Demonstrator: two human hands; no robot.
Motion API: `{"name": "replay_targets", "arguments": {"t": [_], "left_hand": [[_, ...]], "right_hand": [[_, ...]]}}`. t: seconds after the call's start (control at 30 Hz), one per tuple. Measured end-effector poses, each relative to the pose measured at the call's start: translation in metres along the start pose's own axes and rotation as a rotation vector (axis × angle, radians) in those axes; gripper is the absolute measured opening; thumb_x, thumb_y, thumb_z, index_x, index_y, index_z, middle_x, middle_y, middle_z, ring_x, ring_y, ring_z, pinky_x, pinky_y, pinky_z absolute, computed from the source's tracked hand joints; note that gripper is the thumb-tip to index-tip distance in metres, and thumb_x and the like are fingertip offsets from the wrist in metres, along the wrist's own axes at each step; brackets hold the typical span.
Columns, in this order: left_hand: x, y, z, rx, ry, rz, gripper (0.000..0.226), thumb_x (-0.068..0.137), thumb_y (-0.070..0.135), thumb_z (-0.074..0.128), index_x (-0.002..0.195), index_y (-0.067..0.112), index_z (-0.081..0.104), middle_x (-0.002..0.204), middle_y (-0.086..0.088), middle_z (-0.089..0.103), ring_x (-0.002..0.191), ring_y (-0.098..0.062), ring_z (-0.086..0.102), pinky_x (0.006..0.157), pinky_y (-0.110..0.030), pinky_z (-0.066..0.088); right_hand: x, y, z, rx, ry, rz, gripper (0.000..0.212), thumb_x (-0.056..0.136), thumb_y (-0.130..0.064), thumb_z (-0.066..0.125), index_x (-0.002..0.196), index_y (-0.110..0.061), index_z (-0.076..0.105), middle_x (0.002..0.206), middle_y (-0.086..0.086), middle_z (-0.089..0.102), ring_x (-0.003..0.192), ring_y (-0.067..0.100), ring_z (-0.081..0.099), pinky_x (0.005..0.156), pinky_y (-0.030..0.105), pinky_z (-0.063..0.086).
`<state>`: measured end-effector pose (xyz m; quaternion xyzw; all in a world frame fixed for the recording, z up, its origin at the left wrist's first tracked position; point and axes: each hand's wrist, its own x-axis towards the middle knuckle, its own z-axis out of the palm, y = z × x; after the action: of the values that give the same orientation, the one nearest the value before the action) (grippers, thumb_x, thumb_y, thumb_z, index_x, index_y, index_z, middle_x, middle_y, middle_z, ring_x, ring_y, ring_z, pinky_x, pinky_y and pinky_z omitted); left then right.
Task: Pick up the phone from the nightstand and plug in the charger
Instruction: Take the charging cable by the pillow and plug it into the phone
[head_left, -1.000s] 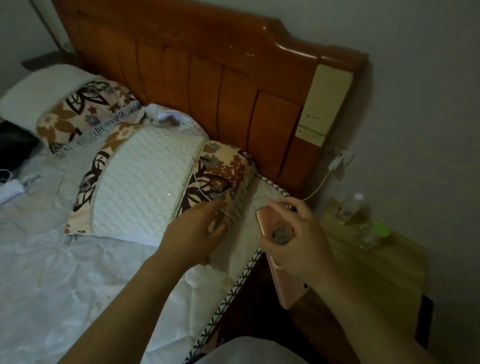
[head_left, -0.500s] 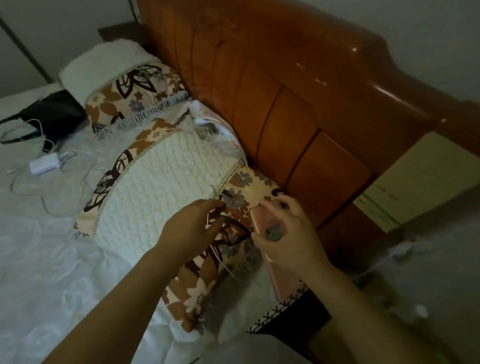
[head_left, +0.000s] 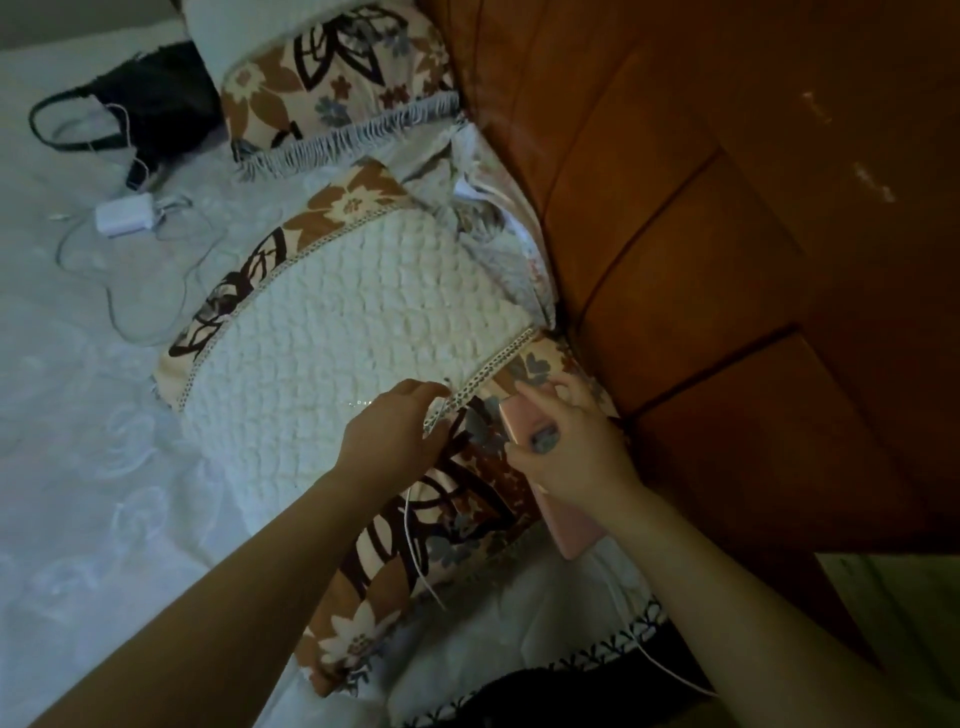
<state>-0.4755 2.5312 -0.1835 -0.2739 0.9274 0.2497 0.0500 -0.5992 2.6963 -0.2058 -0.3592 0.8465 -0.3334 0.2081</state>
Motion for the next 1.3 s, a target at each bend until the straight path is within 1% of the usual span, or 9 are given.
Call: {"name": "replay_targets", "arguments": {"t": [0.13,0.27,0.43,0.57,0.73,0.97,1.17,1.23,1.3], "left_hand": [[0.028,-0.007,0.017,0.068,0.012,-0.043,0.04,0.087,0.034,0.054,0.125,0.025,0.05,0.128,-0.001,0.056,0.109,-0.022,0.055,0.076,-0.038,0.051],[0.044,-0.014,0.033,0.046,0.045,-0.149,0.045,0.086,0.038,0.054,0.127,0.023,0.048,0.13,-0.002,0.054,0.113,-0.024,0.052,0.08,-0.04,0.05],[0.049,-0.017,0.049,0.071,0.044,-0.202,0.043,0.083,0.04,0.059,0.121,0.02,0.052,0.126,-0.002,0.053,0.114,-0.023,0.048,0.074,-0.036,0.046],[0.052,-0.018,0.052,0.096,0.071,-0.208,0.037,0.083,0.036,0.06,0.117,0.019,0.057,0.125,0.0,0.053,0.113,-0.02,0.047,0.066,-0.031,0.042],[0.05,-0.018,0.053,0.074,0.101,-0.22,0.029,0.087,0.031,0.056,0.113,0.02,0.061,0.123,0.001,0.055,0.115,-0.02,0.047,0.066,-0.029,0.042],[0.045,-0.016,0.056,0.051,0.112,-0.224,0.028,0.087,0.027,0.058,0.113,0.019,0.063,0.124,-0.001,0.056,0.115,-0.023,0.047,0.07,-0.034,0.049],[0.045,-0.016,0.059,0.039,0.13,-0.233,0.025,0.087,0.027,0.058,0.11,0.017,0.065,0.125,-0.003,0.056,0.116,-0.024,0.046,0.072,-0.037,0.051],[0.045,-0.018,0.058,0.017,0.136,-0.23,0.024,0.088,0.026,0.056,0.109,0.018,0.065,0.124,-0.002,0.057,0.115,-0.023,0.047,0.074,-0.036,0.049],[0.042,-0.018,0.055,-0.053,0.143,-0.225,0.022,0.088,0.026,0.055,0.107,0.018,0.065,0.119,-0.002,0.062,0.108,-0.023,0.054,0.075,-0.034,0.048]], "right_hand": [[0.043,0.019,0.02,-0.055,-0.057,-0.066,0.068,0.068,-0.036,0.07,0.13,-0.027,0.046,0.143,0.001,0.026,0.126,0.015,0.027,0.093,0.029,0.033],[0.073,0.034,0.039,-0.098,-0.102,-0.133,0.063,0.066,-0.025,0.071,0.125,-0.023,0.05,0.142,0.005,0.028,0.124,0.028,0.033,0.091,0.041,0.043],[0.076,0.054,0.057,-0.128,-0.16,-0.198,0.064,0.068,-0.016,0.072,0.127,-0.023,0.049,0.144,0.011,0.033,0.123,0.034,0.036,0.094,0.041,0.035],[0.073,0.069,0.056,-0.107,-0.156,-0.14,0.073,0.072,-0.024,0.075,0.135,-0.017,0.039,0.148,0.007,0.028,0.132,0.026,0.028,0.104,0.036,0.028],[0.067,0.068,0.054,-0.148,-0.098,0.008,0.085,0.07,-0.037,0.076,0.139,-0.022,0.029,0.141,0.008,0.032,0.125,0.027,0.034,0.094,0.041,0.041],[0.059,0.068,0.057,-0.208,-0.105,-0.04,0.086,0.074,-0.037,0.072,0.143,-0.017,0.024,0.143,0.012,0.033,0.128,0.03,0.029,0.1,0.043,0.034],[0.057,0.066,0.058,-0.243,-0.108,-0.079,0.076,0.081,-0.033,0.064,0.143,-0.017,0.024,0.146,0.011,0.029,0.131,0.03,0.024,0.102,0.041,0.028],[0.054,0.063,0.057,-0.227,-0.117,-0.052,0.077,0.082,-0.036,0.063,0.144,-0.018,0.02,0.147,0.012,0.026,0.133,0.03,0.022,0.103,0.043,0.028],[0.05,0.06,0.054,-0.191,-0.119,0.001,0.08,0.082,-0.04,0.061,0.145,-0.023,0.014,0.148,0.012,0.022,0.133,0.03,0.019,0.104,0.045,0.03]]}}
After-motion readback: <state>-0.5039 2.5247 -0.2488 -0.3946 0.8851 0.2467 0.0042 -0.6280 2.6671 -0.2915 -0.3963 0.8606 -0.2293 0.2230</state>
